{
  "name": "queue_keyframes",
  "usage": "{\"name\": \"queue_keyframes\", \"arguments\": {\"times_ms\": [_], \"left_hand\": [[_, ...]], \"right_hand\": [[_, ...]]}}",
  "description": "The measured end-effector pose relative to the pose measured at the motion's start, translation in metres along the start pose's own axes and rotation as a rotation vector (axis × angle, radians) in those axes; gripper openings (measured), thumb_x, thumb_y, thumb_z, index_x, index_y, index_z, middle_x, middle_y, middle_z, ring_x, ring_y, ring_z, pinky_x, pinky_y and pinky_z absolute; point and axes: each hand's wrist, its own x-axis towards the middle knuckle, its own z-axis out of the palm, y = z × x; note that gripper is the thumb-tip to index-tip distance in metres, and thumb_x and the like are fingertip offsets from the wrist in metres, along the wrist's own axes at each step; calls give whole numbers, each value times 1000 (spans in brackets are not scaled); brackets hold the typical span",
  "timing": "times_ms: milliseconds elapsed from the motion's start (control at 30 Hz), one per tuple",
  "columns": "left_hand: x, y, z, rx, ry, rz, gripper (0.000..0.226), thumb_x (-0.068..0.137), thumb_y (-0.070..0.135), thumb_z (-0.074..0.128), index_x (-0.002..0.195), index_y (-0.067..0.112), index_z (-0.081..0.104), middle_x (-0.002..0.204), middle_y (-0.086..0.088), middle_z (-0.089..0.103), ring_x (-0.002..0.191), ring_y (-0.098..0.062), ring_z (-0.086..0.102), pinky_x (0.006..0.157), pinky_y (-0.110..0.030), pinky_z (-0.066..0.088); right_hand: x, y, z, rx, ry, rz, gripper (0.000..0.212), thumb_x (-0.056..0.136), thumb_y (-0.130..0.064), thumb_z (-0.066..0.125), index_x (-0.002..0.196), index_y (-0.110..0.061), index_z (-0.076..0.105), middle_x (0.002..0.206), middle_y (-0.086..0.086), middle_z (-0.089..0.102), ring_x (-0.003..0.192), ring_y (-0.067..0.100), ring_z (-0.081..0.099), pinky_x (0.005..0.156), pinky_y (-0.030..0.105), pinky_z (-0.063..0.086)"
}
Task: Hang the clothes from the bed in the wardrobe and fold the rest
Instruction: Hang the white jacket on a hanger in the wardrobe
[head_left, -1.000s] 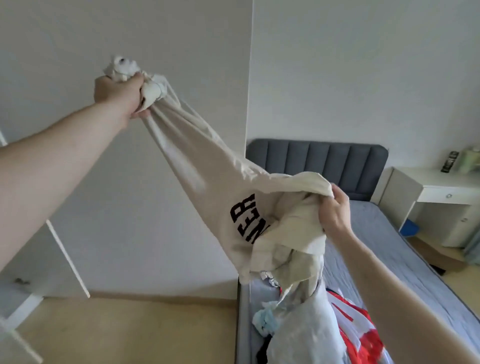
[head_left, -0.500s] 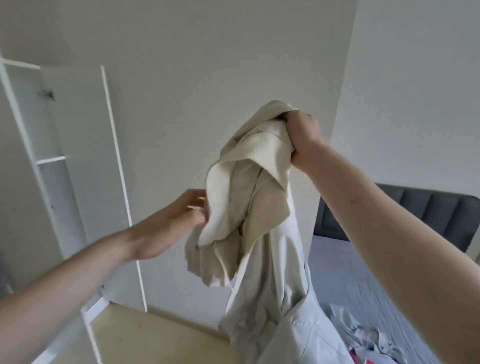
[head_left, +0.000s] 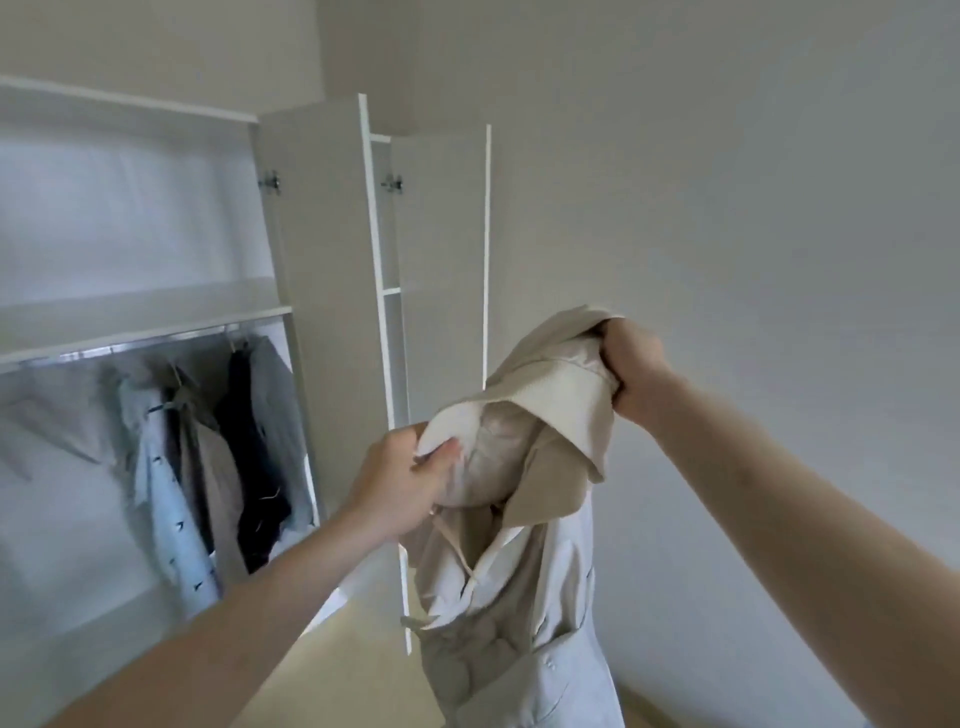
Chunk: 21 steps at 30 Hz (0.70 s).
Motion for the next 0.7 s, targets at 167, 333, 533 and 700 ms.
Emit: {"name": "queue_keyframes", "arguments": {"times_ms": [167, 333, 533, 700], "left_hand": [[48, -45, -67, -216, 181, -209, 27, 99, 37, 59, 76, 36, 73, 52, 10, 59, 41, -4, 55, 39, -19, 41], [95, -62, -97, -222, 169, -286, 24, 86, 41, 56, 72, 32, 74, 55, 7, 54, 47, -7, 49, 38, -22, 35], [146, -87, -104, -434, 372, -447, 48, 95, 23, 57, 47, 25, 62, 51, 3, 53, 47, -18, 52, 43, -20, 35], [156, -126, -90, -502, 366, -507, 28, 101, 25, 53, 79, 14, 67, 65, -5, 62, 59, -20, 61, 54, -24, 47]], "right_hand": [[34, 71, 43, -372, -308, 143, 27, 98, -10, 47, 100, -11, 74, 94, 5, 72, 79, 18, 66, 61, 24, 51], [56, 142, 91, -597, -669, 259, 31, 102, -28, 47, 100, -26, 78, 90, 1, 74, 79, 17, 65, 60, 25, 54], [72, 193, 136, -578, -913, 263, 57, 79, -75, 69, 118, -33, 71, 109, -10, 76, 101, 15, 74, 89, 37, 62], [50, 238, 201, -609, -1156, -44, 73, 55, -86, 80, 114, -72, 38, 114, -53, 51, 102, -28, 53, 73, 2, 47]]}}
